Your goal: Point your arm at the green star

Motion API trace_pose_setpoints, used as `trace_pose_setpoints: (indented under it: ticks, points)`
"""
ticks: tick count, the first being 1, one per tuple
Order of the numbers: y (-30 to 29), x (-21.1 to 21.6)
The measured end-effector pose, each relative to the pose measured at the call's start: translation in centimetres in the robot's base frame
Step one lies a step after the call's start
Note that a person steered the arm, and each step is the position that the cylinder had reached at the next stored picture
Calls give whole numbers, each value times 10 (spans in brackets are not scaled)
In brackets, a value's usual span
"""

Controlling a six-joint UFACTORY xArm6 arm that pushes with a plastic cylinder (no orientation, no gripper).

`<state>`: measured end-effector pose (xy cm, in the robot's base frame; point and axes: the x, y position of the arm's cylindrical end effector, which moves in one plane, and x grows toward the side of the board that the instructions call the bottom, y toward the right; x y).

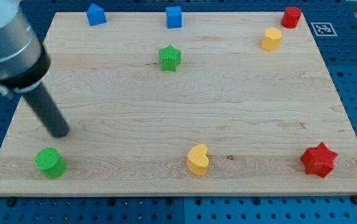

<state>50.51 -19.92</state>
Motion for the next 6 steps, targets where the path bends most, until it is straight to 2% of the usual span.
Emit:
trace_pose_setpoints:
  ticks: [1,3,4,5,6]
  points:
    - [23,-19]
    - [26,-22]
    - [59,-49]
    - [138,-82]
    - [227,-87]
